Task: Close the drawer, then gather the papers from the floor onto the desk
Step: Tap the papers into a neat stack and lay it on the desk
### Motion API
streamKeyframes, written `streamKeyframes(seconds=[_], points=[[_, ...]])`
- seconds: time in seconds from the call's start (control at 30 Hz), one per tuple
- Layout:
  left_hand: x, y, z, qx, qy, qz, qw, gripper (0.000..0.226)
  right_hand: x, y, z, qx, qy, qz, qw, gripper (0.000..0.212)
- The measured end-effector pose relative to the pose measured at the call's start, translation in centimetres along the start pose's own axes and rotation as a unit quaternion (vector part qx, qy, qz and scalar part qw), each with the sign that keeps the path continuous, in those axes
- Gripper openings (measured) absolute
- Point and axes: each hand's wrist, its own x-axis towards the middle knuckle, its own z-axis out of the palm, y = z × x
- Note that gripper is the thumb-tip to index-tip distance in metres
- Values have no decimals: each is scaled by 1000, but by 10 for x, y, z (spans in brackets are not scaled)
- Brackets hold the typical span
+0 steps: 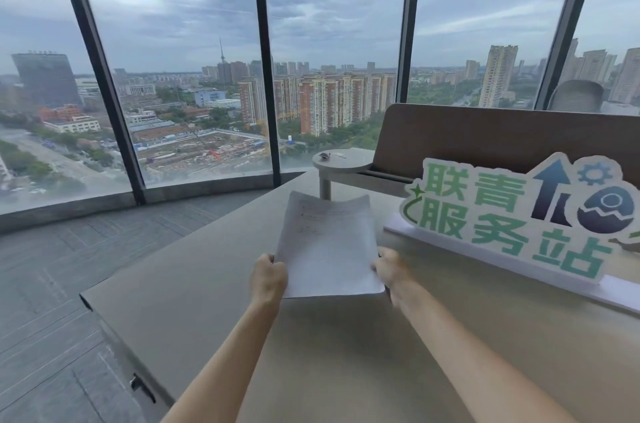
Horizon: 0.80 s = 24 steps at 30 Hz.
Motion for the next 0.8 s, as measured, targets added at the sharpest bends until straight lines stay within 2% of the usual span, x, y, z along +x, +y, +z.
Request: streamKeyframes(seconds=[0.07,0.2,0.23,0.3,0.37,0.4,0.5,0.53,0.57,0.6,0.8], points=[[27,-8,-3,58,-19,-14,998,15,20,-2,13,-11,-8,29,999,27],[75,-16,-1,103,-26,-12,994,11,57,-4,36,-43,0,41,998,14],[84,-15,0,114,-25,-9,993,11,70,-1,42,-42,11,37,998,20],[102,-12,1,147,-26,3,989,20,95,7,52,-36,35,30,998,32],[119,-10,4,174,-13,22,984,30,115,10,60,-40,49,29,998,25],[127,-9,5,182,-5,25,983,34,115,5,64,-38,54,31,997,20],[154,-10,4,206,-3,30,978,44,123,1,74,-35,61,25,997,25],[162,-9,3,215,-7,33,976,46,121,-3,76,-28,51,22,998,20],[169,-9,1,222,-11,37,974,46,122,-4,79,-20,38,20,999,10],[175,-8,-1,228,-15,39,973,45,121,-6,82,-17,31,19,999,9],[200,-12,-2,263,-23,75,962,38,126,-12,95,-28,31,-4,999,16]])
